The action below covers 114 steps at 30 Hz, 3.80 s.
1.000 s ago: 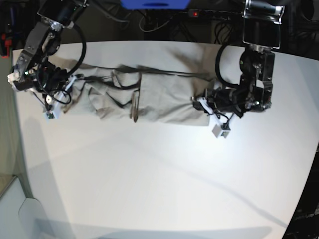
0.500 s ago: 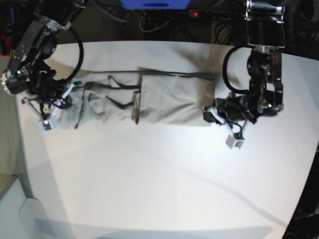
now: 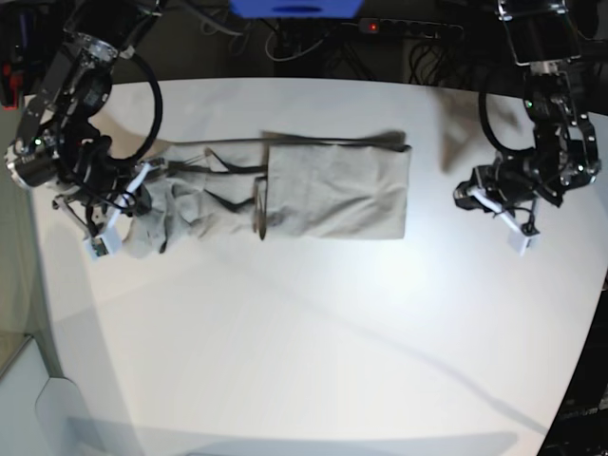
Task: Layout the t-shirt on the table in an organized manner, then fold the t-shirt properly
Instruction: 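Lift the shirt end with the right gripper toward the left gripper, then fold the held shirt end with the right gripper over the folded stack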
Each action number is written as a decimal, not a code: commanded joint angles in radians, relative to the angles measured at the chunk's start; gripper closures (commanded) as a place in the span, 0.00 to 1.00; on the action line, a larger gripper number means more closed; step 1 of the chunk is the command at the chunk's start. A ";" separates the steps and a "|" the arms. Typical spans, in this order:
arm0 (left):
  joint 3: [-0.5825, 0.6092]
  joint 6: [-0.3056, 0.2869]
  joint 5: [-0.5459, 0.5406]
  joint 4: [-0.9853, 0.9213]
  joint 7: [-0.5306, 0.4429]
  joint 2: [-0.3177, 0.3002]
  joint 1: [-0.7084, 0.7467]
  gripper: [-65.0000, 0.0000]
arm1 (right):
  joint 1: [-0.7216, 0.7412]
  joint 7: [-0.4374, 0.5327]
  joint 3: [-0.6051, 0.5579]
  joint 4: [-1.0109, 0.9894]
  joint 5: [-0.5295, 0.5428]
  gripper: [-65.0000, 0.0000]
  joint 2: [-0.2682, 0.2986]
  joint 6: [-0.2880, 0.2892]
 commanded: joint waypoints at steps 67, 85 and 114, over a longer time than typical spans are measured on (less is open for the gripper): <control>0.086 -0.003 0.377 -0.113 -0.076 0.261 -0.130 0.99 | 0.062 0.170 -0.526 -0.148 0.430 1.00 -0.071 0.006; -0.098 -0.005 0.377 0.063 0.028 0.196 -0.069 0.99 | 0.136 0.287 -0.675 -0.303 0.430 1.00 -0.071 0.006; -0.494 -0.006 0.127 0.257 0.073 0.049 0.224 0.99 | 0.185 0.456 -0.848 -0.397 0.436 0.53 -0.081 0.006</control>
